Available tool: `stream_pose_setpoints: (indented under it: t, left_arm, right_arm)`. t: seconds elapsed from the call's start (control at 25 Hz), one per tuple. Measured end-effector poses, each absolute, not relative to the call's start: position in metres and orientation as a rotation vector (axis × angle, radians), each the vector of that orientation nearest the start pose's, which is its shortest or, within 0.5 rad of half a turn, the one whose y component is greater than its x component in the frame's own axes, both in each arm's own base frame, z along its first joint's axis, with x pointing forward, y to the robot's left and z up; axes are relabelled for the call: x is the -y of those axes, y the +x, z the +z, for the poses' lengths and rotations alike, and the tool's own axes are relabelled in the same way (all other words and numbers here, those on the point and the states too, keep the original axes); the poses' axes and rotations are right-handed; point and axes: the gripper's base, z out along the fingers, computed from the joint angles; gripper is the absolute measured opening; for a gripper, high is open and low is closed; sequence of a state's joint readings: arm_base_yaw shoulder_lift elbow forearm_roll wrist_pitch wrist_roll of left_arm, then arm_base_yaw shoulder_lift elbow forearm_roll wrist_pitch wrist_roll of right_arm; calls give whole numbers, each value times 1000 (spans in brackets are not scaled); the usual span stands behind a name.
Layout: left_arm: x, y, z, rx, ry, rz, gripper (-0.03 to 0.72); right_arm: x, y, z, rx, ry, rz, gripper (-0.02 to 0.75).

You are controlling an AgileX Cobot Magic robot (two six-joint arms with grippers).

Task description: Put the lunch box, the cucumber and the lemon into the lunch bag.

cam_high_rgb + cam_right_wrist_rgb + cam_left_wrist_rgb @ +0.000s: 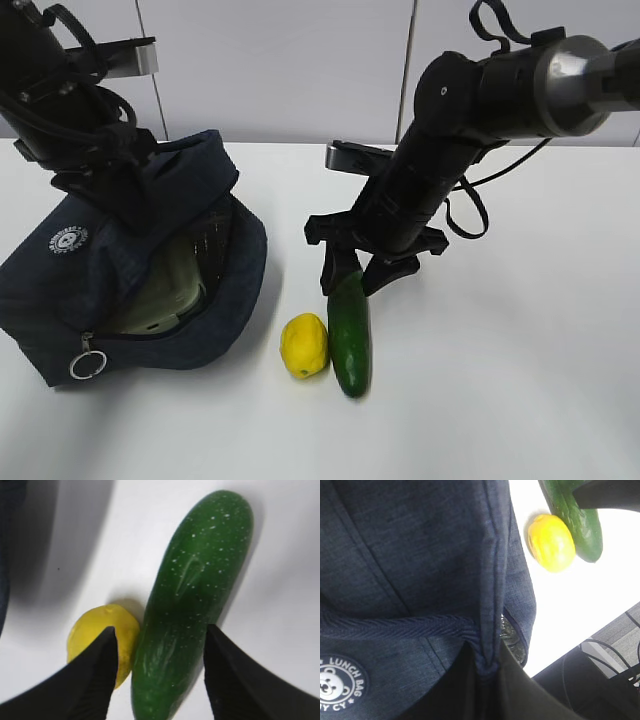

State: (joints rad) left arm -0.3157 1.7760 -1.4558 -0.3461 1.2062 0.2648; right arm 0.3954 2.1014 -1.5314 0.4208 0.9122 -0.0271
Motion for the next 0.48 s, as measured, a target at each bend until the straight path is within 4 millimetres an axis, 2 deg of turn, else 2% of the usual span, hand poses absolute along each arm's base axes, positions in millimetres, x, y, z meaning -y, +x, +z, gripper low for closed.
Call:
stream_pose_setpoints:
  t: [0.48]
  left_arm:
    - [139, 330, 270, -2893, 720, -511, 5]
  right_arm:
    - [-190, 388, 158, -2966, -178, 531, 414]
